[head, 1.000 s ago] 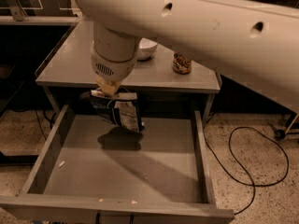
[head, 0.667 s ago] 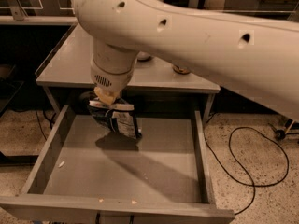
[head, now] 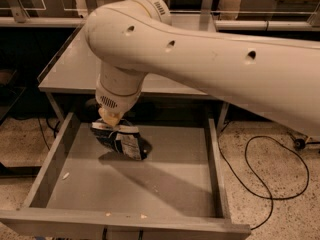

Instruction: Place blue chip bag into top drawer

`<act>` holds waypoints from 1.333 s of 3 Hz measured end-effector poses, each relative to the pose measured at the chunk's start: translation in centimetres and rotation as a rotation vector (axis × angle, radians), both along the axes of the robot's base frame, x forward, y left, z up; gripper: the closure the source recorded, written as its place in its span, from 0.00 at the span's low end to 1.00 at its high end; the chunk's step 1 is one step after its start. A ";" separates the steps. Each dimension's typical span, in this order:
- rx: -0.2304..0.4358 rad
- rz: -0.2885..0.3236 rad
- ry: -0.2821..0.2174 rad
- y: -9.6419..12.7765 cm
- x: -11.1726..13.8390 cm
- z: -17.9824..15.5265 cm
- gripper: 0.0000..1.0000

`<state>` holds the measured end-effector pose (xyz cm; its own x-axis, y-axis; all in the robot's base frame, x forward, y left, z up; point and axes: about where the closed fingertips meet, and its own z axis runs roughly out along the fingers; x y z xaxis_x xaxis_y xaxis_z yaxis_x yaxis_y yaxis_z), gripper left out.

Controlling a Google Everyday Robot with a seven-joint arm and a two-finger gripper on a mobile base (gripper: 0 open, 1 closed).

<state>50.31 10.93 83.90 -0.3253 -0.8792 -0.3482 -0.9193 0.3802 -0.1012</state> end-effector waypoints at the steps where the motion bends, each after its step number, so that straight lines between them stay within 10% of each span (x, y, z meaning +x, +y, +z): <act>1: 0.019 0.013 0.027 0.7 -0.6 -1.5 1.00; 4: 0.022 0.012 0.040 1.6 -1.2 -3.2 1.00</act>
Offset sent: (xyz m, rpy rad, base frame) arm -0.0123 0.0170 -0.0461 0.0579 0.0835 0.0272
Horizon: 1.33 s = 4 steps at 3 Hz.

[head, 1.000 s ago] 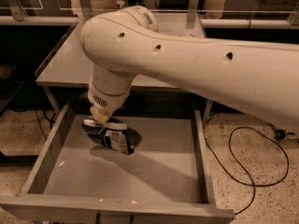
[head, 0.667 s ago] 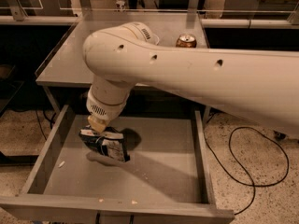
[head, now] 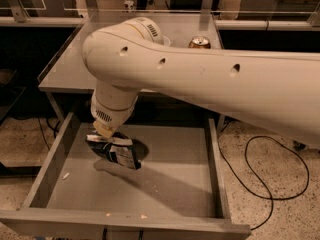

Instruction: Place blue chip bag into top drawer

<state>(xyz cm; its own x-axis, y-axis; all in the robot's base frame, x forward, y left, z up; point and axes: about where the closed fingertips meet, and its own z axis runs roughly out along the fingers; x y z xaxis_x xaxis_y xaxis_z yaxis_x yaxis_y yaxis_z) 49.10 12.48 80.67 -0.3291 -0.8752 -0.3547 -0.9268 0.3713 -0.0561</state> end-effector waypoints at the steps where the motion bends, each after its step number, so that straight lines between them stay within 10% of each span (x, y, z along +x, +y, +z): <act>1: -0.023 -0.062 -0.046 -1.1 0.9 0.5 1.00; 4: -0.028 -0.175 -0.039 -3.7 3.8 -2.8 1.00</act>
Offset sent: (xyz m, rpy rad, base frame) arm 0.0204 -0.0297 -0.0163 -0.0311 -0.0528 -0.1768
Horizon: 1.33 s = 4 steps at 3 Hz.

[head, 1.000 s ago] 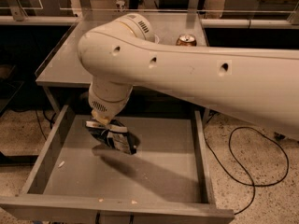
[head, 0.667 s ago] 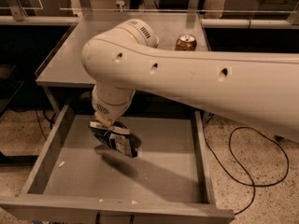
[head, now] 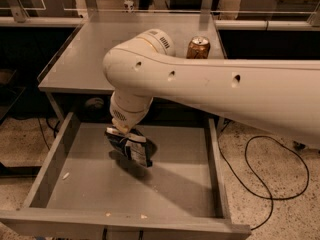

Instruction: Place blue chip bag into top drawer

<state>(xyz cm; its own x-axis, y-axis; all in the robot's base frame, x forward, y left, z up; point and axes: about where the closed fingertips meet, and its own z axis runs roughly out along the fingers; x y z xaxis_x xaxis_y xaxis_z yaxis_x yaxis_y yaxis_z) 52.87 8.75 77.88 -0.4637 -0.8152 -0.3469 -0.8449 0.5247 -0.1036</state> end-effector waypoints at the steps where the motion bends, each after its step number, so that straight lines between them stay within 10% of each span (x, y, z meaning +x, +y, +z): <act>1: -0.006 -0.014 -0.009 -0.6 0.8 -0.4 1.00; 4: 0.034 0.072 0.114 -0.1 -6.3 -6.4 1.00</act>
Offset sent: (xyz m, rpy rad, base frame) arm -0.0268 -0.0136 -0.0342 0.0060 0.0361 -0.0425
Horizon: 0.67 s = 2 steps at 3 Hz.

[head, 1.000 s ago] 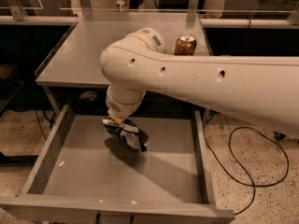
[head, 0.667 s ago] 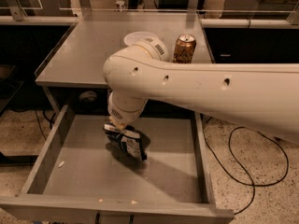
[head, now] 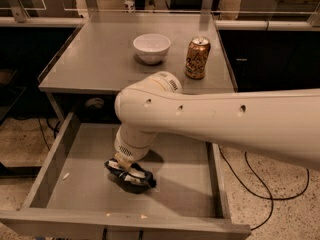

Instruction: Place blue chip bag into top drawer

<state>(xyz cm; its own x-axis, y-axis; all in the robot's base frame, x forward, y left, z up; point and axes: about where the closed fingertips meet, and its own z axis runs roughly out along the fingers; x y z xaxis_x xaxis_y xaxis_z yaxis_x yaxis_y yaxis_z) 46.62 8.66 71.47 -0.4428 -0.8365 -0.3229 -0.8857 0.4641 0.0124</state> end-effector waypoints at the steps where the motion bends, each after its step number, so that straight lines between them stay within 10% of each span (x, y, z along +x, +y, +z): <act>1: 0.017 0.035 0.045 0.4 -1.6 -2.3 1.00; 2: 0.018 0.038 0.048 0.4 -1.7 -2.4 0.83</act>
Offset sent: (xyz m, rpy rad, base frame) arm -0.0157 0.0037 -0.0224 0.0168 0.0439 0.0341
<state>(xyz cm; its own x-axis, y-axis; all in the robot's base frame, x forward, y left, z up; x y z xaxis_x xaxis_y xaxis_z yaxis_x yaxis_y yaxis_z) 44.90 9.08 69.04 -0.4262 -0.8470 -0.3176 -0.9008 0.4295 0.0632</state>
